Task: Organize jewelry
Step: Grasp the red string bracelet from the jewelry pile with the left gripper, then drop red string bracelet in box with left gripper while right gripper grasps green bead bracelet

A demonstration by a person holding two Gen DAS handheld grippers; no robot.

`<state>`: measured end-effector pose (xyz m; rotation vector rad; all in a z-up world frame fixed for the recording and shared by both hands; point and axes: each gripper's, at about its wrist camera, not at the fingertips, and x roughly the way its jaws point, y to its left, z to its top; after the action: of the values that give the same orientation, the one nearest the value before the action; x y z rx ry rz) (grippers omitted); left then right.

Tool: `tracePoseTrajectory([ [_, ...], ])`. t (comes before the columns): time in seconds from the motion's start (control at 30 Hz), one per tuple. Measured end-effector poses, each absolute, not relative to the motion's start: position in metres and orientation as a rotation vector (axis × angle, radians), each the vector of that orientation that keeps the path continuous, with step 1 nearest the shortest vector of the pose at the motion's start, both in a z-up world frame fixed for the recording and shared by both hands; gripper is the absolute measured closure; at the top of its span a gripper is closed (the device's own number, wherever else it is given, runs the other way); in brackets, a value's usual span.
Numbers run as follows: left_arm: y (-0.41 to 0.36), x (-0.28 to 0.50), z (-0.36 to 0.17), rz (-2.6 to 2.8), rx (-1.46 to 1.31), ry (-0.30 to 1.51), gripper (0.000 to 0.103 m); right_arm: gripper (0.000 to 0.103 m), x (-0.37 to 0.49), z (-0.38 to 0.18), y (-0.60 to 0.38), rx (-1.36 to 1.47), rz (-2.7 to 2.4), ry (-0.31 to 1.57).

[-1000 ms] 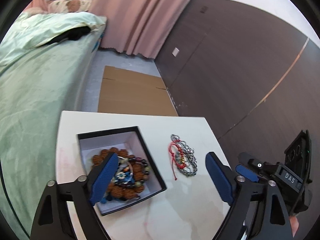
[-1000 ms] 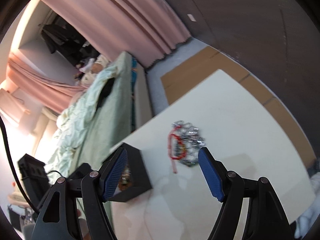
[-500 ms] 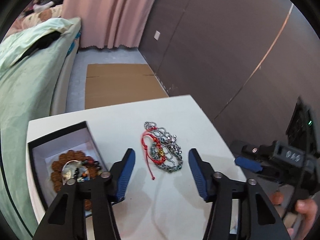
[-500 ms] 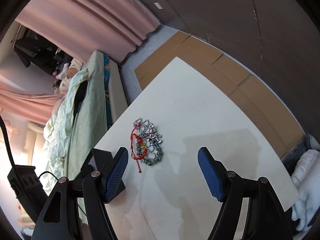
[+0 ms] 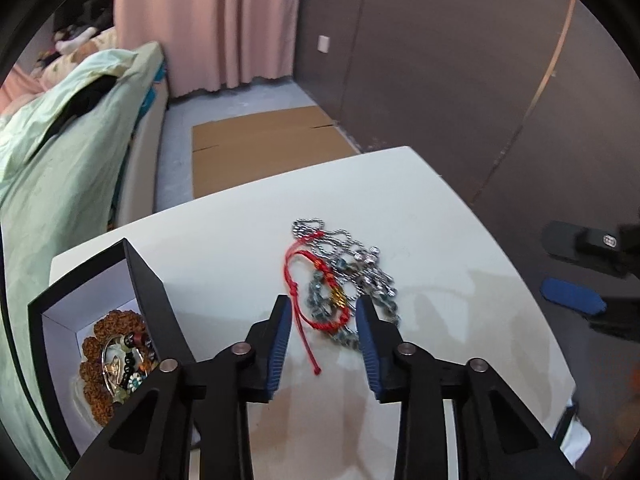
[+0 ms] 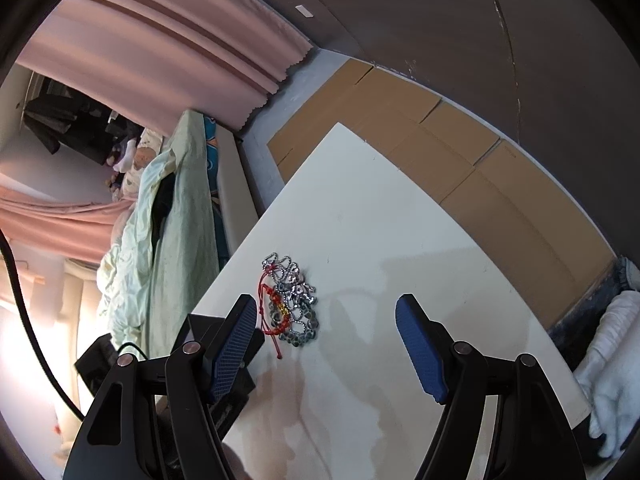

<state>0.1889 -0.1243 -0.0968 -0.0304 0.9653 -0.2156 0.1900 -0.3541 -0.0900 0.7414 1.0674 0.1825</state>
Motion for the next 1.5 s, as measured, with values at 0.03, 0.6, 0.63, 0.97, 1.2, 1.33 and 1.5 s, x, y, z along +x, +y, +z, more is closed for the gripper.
tracePoseTrajectory([
  [0.03,-0.125,0.192,-0.100,-0.200,-0.030,0.974,0.069,0.030,0.190,-0.091,-0.355,0.749,0.183,1.069],
  [0.6,-0.128,0.199,-0.114,-0.186,-0.012,1.018,0.095,0.030,0.190,-0.092,-0.360,0.762,0.201,1.076],
  [0.63,-0.125,0.198,-0.112,-0.193,-0.034,1.016,0.096,0.030,0.190,-0.092,-0.360,0.759,0.201,1.077],
  [0.97,-0.105,0.191,-0.078,-0.254,-0.155,0.947,0.099,0.033,0.198,-0.095,-0.347,0.704,0.198,1.091],
  [1.2,-0.086,0.184,-0.053,-0.279,-0.235,0.898,0.099,0.047,0.208,-0.101,-0.323,0.638,0.220,1.128],
  [1.33,-0.073,0.182,-0.046,-0.287,-0.283,0.884,0.100,0.052,0.214,-0.108,-0.303,0.570,0.226,1.154],
  [1.5,-0.056,0.181,-0.042,-0.310,-0.340,0.884,0.099,0.057,0.222,-0.119,-0.285,0.522,0.222,1.191],
])
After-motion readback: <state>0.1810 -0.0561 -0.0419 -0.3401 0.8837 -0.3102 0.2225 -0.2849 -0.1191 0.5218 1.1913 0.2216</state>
